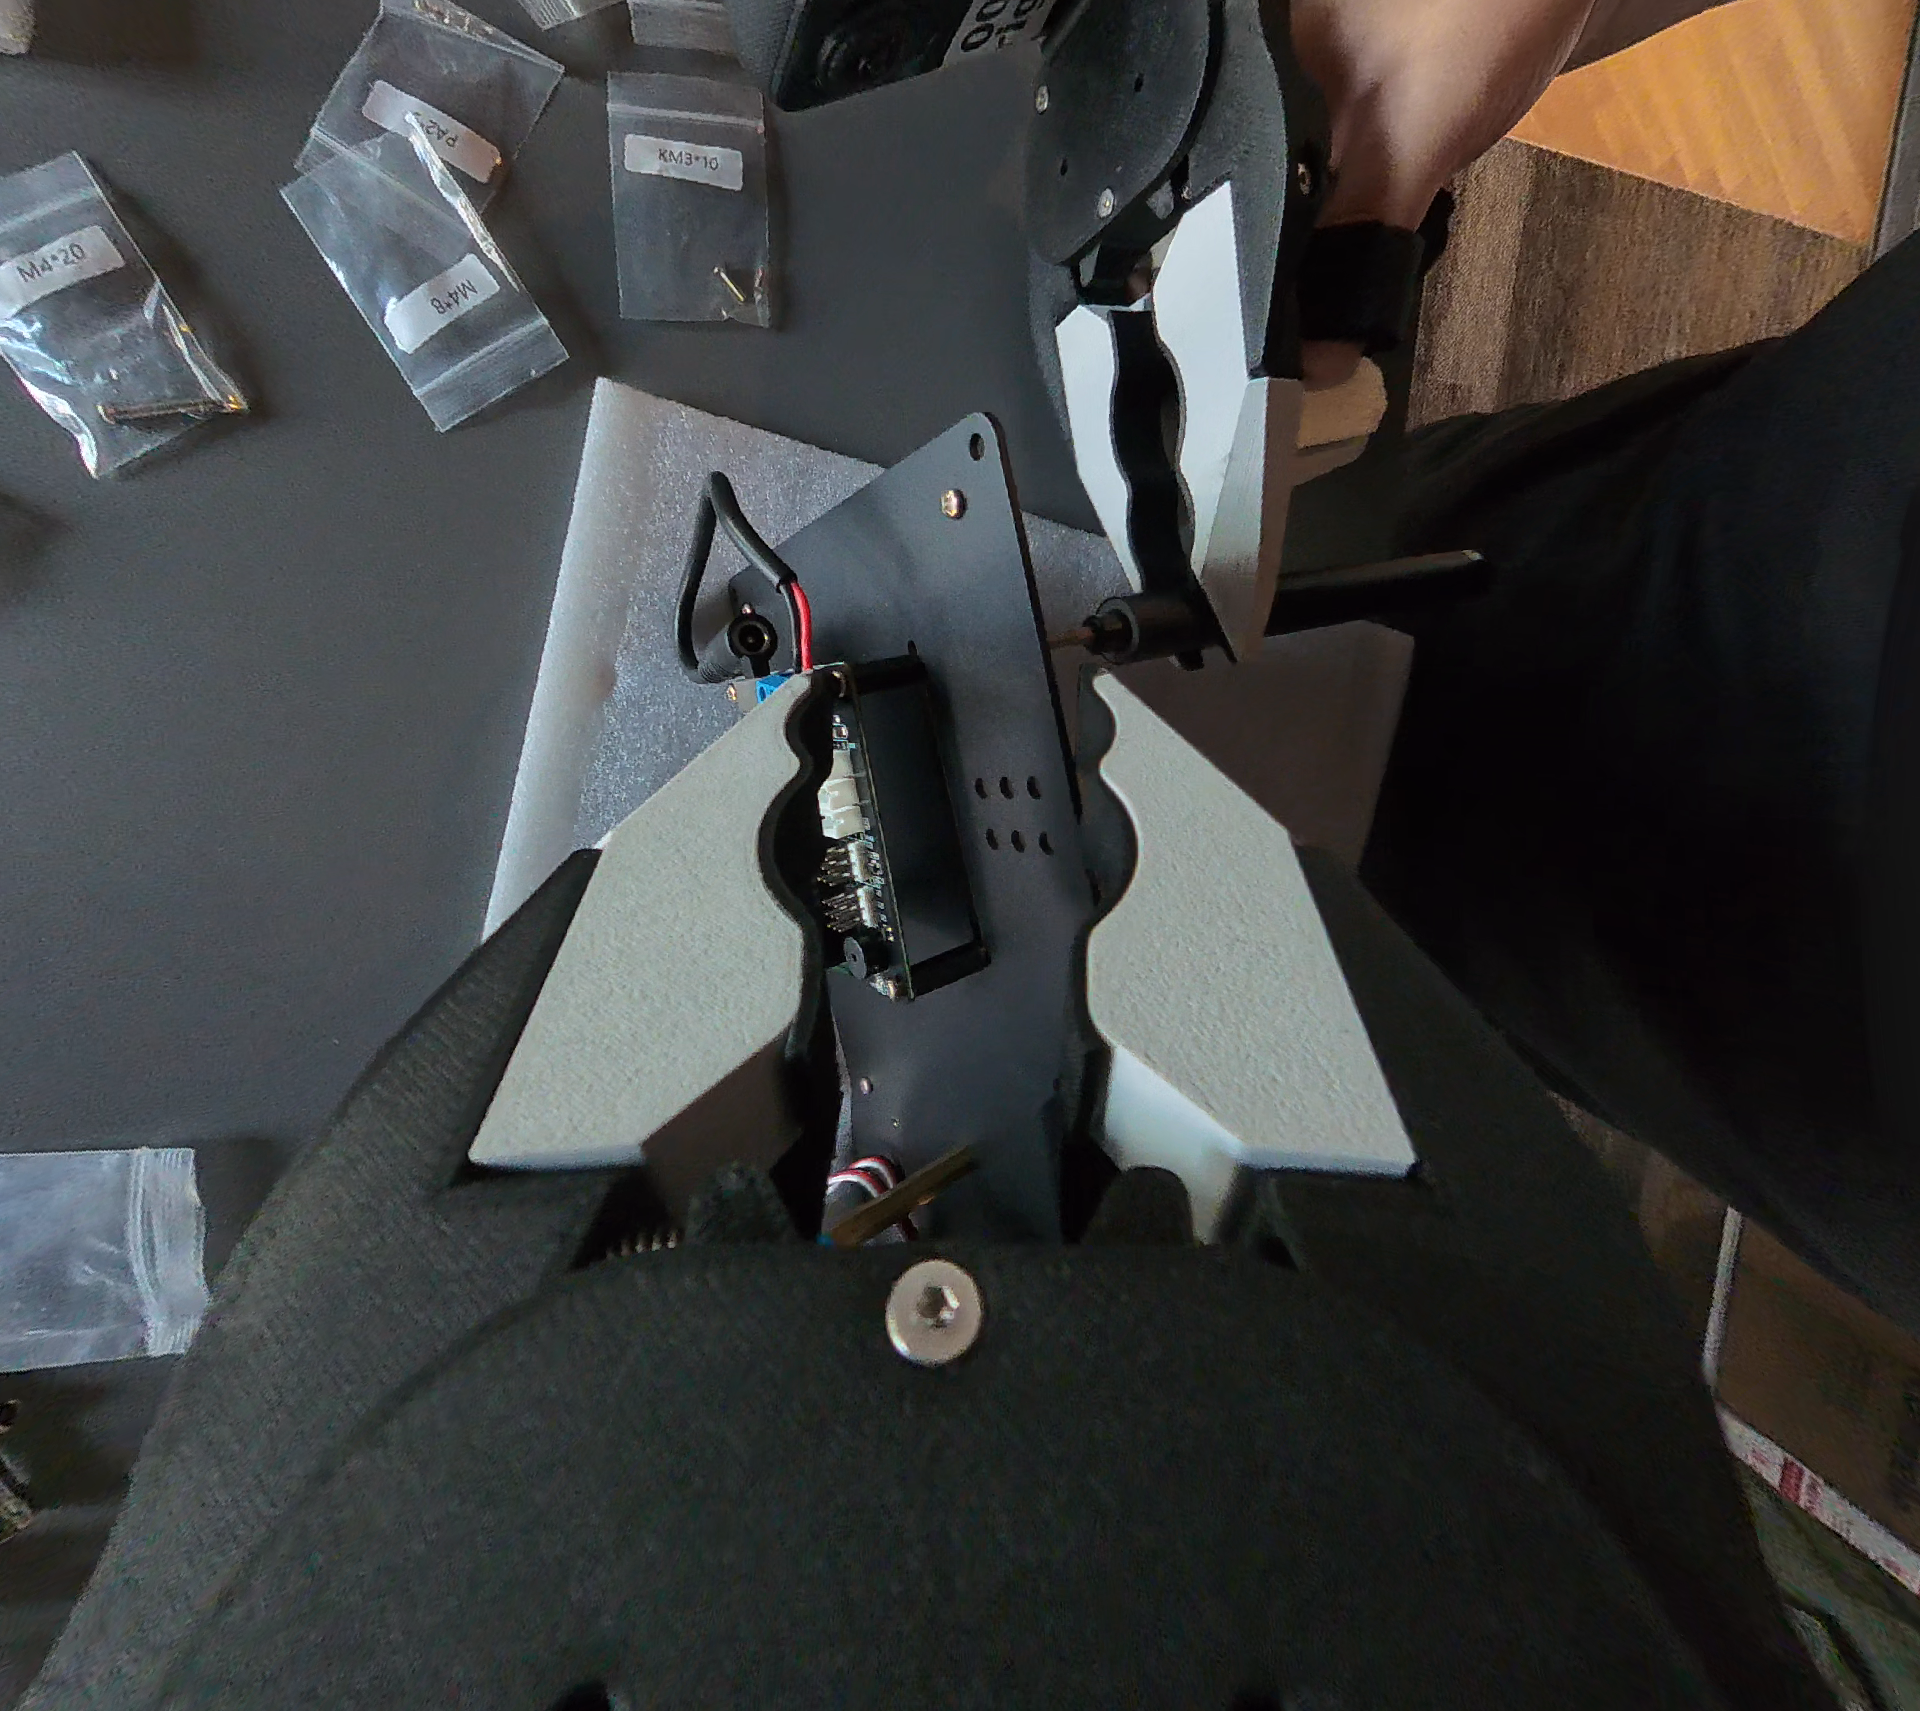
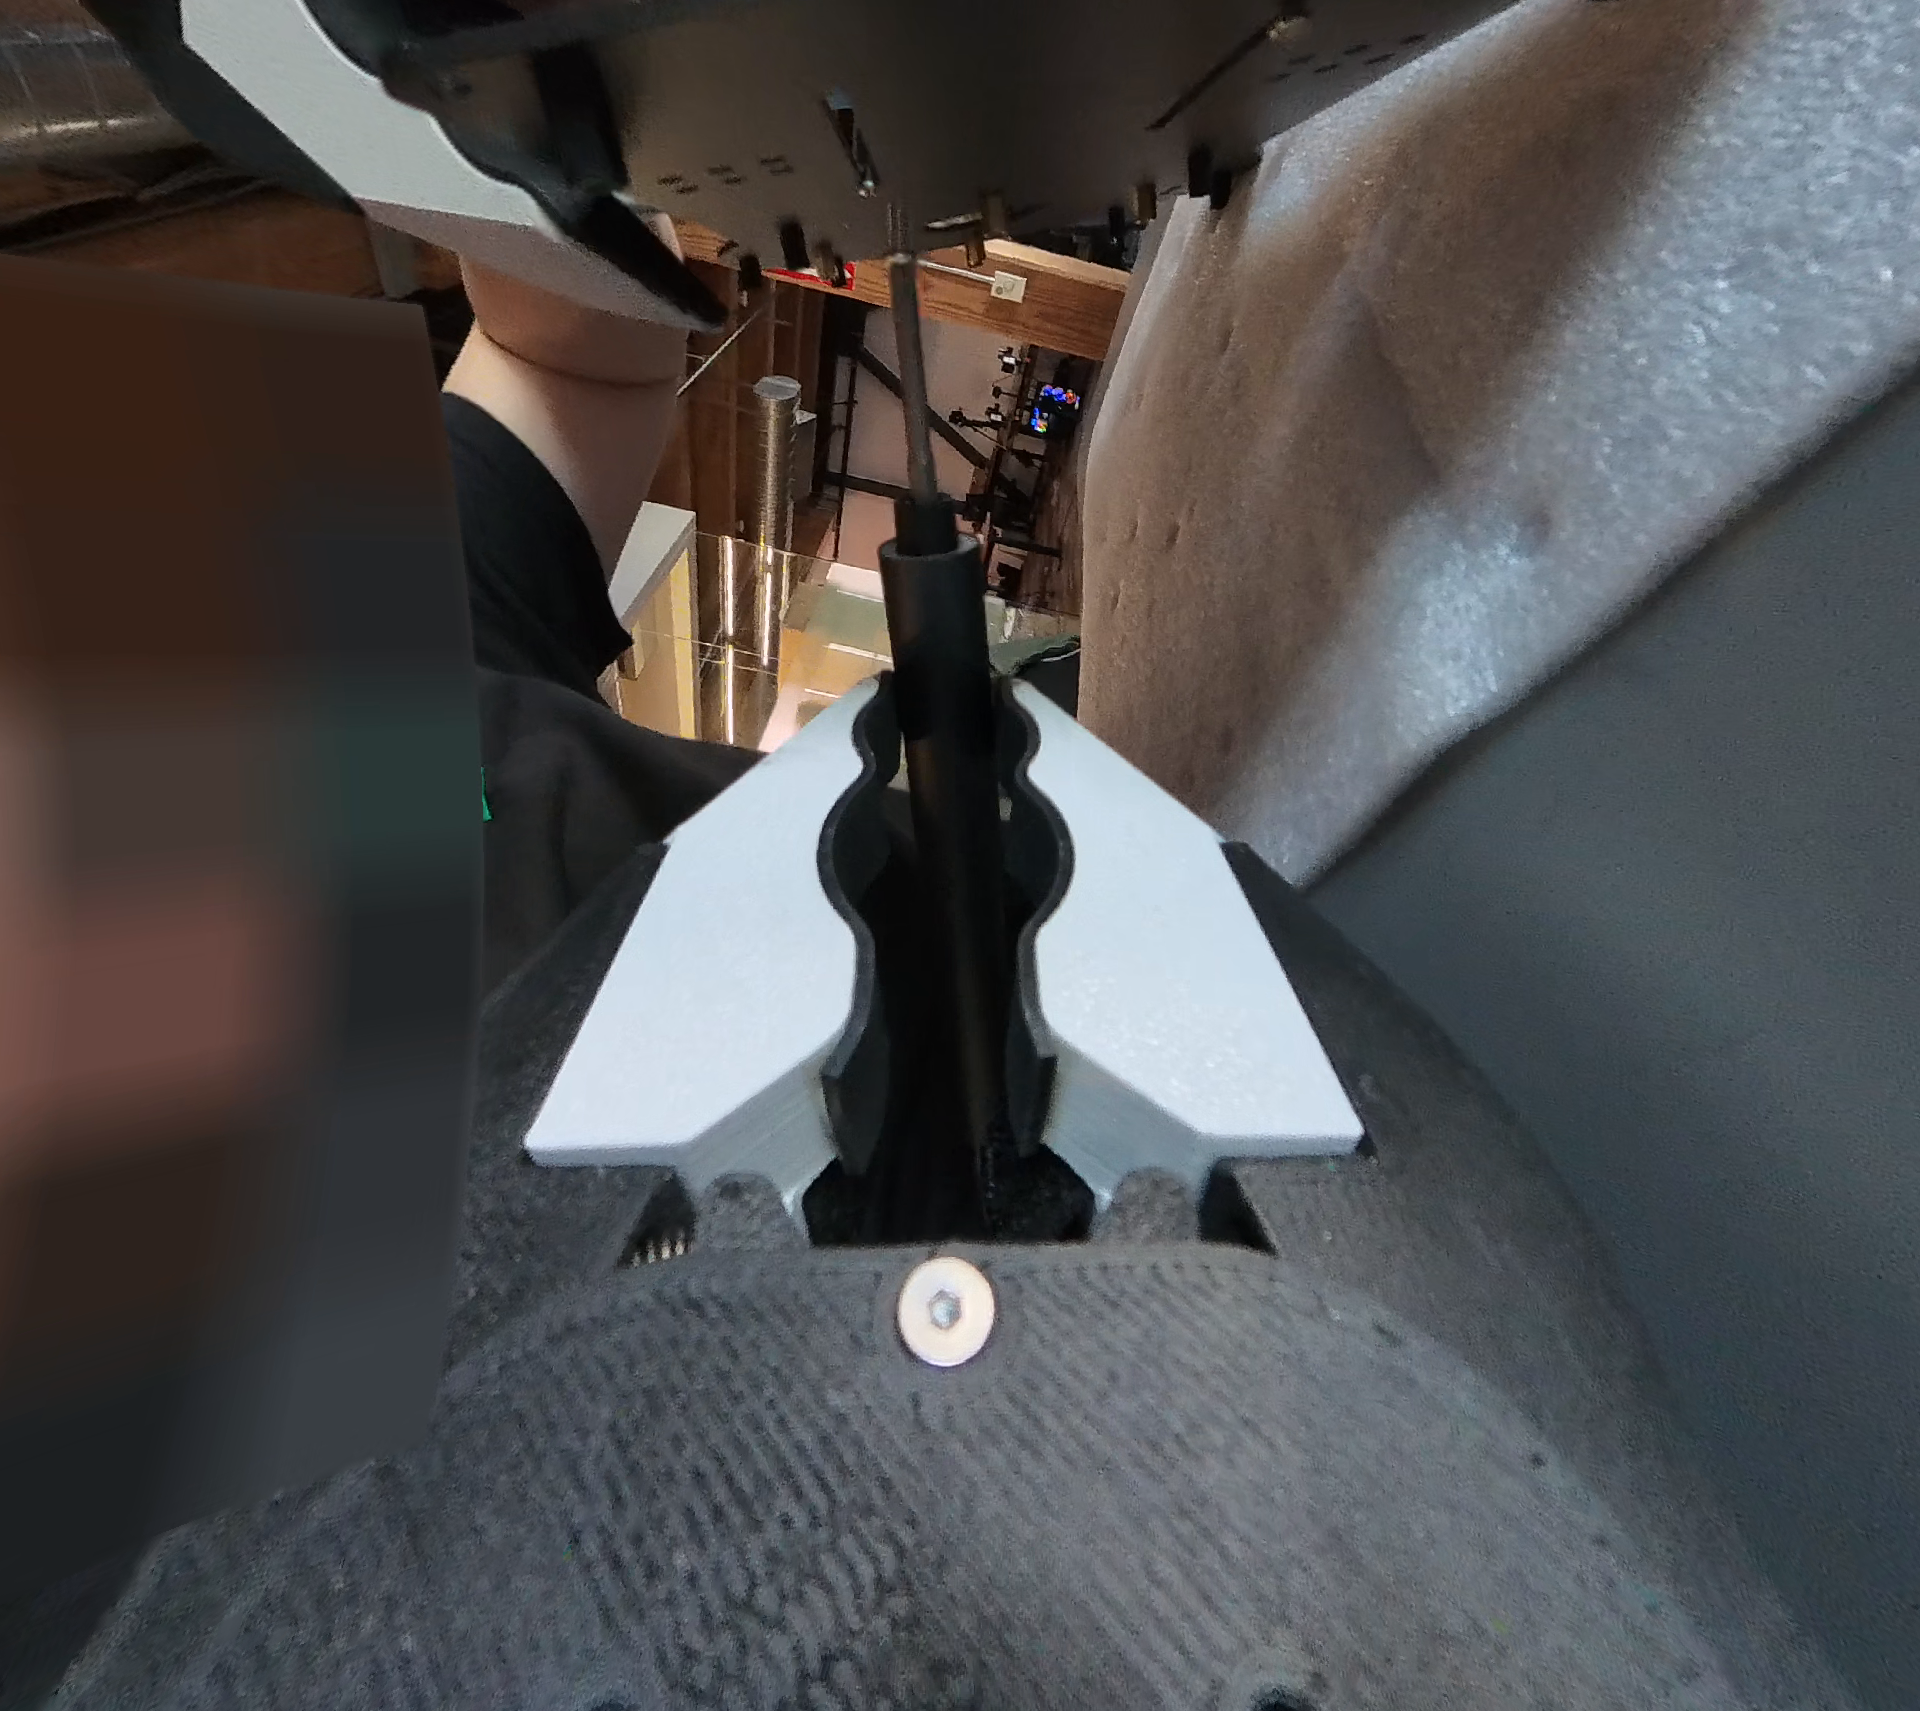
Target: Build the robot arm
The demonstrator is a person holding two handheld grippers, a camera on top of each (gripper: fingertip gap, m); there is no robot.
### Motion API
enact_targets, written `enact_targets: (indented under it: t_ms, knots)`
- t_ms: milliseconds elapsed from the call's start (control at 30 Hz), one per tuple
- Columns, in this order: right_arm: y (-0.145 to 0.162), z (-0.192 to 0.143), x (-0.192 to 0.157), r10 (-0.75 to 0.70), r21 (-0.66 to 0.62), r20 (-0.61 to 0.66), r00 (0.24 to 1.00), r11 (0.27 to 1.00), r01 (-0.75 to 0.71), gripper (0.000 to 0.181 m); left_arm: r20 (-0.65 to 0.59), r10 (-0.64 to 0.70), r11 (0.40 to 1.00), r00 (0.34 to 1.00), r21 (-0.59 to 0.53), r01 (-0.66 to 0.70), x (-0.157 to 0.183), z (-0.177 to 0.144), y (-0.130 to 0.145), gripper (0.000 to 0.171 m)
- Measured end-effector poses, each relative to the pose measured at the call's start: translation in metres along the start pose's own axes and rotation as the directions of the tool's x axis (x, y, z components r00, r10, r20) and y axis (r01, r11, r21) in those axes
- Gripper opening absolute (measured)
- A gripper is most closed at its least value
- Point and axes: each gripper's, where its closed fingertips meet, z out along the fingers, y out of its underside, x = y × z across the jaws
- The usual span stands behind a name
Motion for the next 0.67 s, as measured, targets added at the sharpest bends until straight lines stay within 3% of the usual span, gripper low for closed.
enact_targets:
  t_ms: [367, 667]
  knots:
    - [-0.0050, -0.0004, -0.0052, -0.038, 0.006, 0.040, 0.998, 0.999, 0.038, 0.017, -0.018, -0.022, 1.000, 1.000, 0.008, 0.022, 0.0000, -0.0001, -0.0007, 0.045]
    - [-0.0050, -0.0007, 0.0029, -0.058, -0.014, -0.011, 0.998, 0.998, 0.058, 0.016, -0.010, -0.022, 1.000, 1.000, 0.008, 0.022, -0.0001, 0.0000, -0.0003, 0.045]
